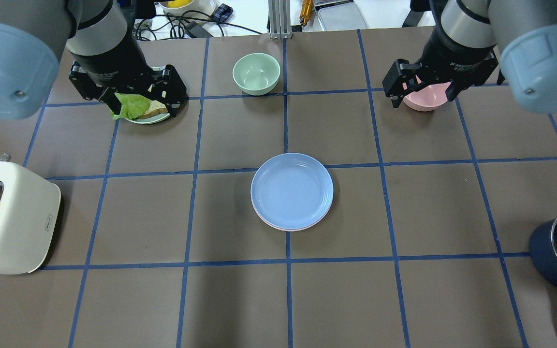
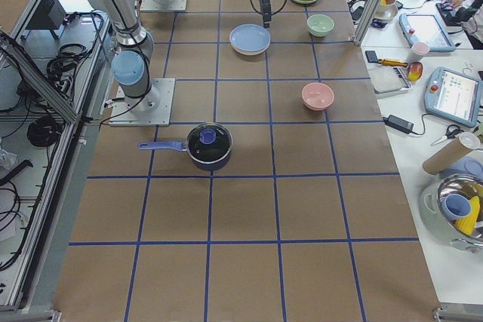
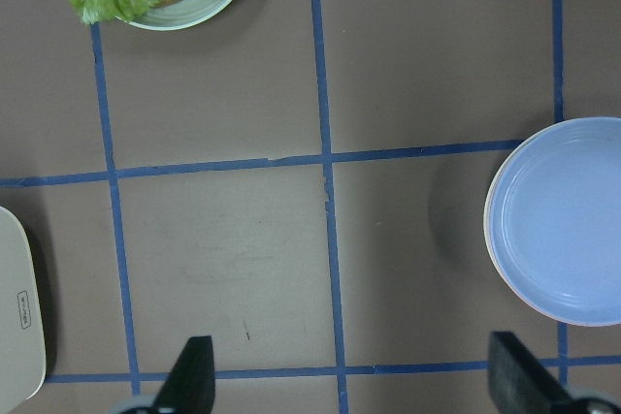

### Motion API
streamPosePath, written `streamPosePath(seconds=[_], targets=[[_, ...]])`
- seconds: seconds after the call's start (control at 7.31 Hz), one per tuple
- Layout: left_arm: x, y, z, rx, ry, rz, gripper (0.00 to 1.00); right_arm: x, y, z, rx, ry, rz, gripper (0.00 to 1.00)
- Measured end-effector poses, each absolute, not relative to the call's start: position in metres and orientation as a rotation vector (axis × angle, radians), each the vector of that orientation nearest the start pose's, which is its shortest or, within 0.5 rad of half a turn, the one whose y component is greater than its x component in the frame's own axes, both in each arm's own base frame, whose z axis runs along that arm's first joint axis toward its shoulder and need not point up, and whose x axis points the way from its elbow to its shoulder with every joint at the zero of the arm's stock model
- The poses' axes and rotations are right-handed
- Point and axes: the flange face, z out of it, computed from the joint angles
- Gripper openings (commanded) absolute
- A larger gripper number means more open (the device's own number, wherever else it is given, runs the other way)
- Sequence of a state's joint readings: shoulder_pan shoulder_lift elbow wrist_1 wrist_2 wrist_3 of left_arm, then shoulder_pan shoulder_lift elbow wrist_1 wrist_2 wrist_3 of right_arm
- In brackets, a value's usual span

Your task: Stack three plates with pink and blue

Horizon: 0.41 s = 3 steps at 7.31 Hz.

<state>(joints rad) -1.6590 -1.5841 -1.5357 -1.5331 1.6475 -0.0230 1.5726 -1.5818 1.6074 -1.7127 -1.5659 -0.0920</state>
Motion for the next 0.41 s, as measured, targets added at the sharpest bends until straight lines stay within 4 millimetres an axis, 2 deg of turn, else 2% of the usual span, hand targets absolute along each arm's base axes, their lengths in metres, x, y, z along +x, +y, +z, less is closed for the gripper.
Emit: streamPosePath(seconds=[0.41], targets=[[-0.1702,-0.4917,0.5089,0.097,3.065,-0.142,1.00,0.1367,-0.5139,0.5039,-0.163,3.131,-0.150,1.00]])
